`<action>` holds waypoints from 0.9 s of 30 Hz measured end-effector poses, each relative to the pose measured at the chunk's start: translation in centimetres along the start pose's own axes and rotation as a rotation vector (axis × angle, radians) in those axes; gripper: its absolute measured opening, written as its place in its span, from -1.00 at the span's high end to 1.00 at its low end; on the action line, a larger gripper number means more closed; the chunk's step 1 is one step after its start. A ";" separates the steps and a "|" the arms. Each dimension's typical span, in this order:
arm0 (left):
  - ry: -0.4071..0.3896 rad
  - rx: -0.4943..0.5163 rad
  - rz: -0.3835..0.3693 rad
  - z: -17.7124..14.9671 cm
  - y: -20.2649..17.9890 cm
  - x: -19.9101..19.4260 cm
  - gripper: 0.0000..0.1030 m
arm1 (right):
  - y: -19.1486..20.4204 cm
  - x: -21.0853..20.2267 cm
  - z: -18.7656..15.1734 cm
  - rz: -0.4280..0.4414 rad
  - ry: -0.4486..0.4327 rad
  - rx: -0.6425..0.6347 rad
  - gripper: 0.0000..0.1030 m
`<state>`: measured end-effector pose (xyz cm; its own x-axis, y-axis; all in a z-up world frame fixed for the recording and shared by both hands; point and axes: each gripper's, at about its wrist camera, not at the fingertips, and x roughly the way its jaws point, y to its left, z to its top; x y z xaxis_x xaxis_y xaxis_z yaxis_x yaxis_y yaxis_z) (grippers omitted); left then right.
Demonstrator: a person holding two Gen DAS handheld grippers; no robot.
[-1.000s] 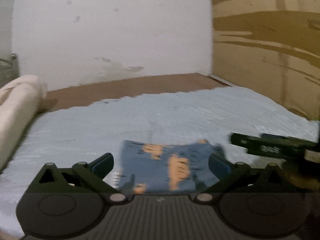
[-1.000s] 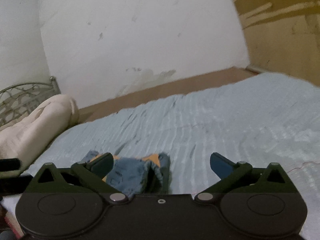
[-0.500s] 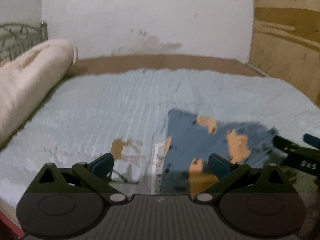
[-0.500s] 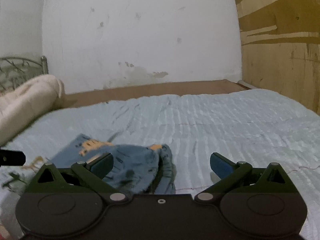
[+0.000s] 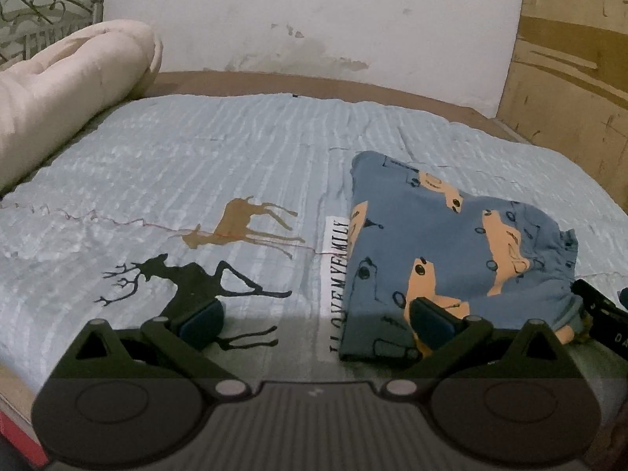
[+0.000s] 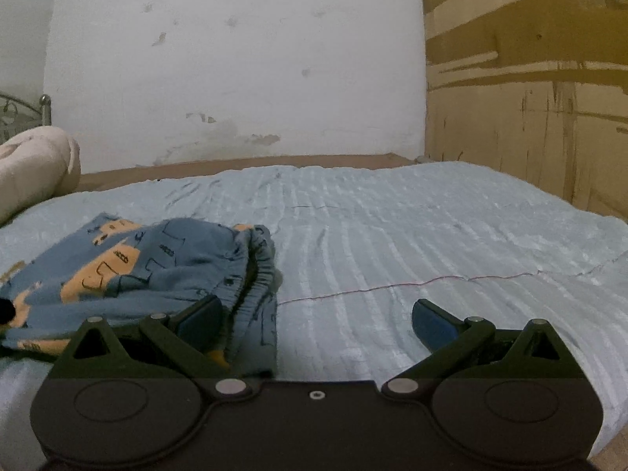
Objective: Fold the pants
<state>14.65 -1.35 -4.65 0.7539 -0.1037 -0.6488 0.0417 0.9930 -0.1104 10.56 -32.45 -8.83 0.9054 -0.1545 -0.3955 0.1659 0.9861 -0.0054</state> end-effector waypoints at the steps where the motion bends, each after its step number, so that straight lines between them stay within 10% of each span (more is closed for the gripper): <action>1: 0.007 0.001 0.000 0.3 0.0 -0.1 -0.98 | 0.0 -0.1 0.0 0.000 0.000 -0.005 -0.99; 9: -0.011 0.080 0.011 4.7 -1.4 1.0 -0.99 | -0.1 0.4 3.9 0.116 -0.054 -0.094 -0.99; 16: 0.041 0.155 0.056 6.9 -3.0 6.2 -0.99 | 1.7 6.8 6.7 0.201 0.087 -0.223 -0.99; 27: 0.043 0.077 0.026 6.1 -1.8 5.9 -0.99 | 0.4 8.0 5.7 0.201 0.129 -0.103 -0.99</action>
<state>23.06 -3.38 -3.66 0.7263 -0.0786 -0.6829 0.0743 0.9966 -0.0357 20.10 -33.68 -6.71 0.8576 0.0480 -0.5121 -0.0592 0.9982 -0.0056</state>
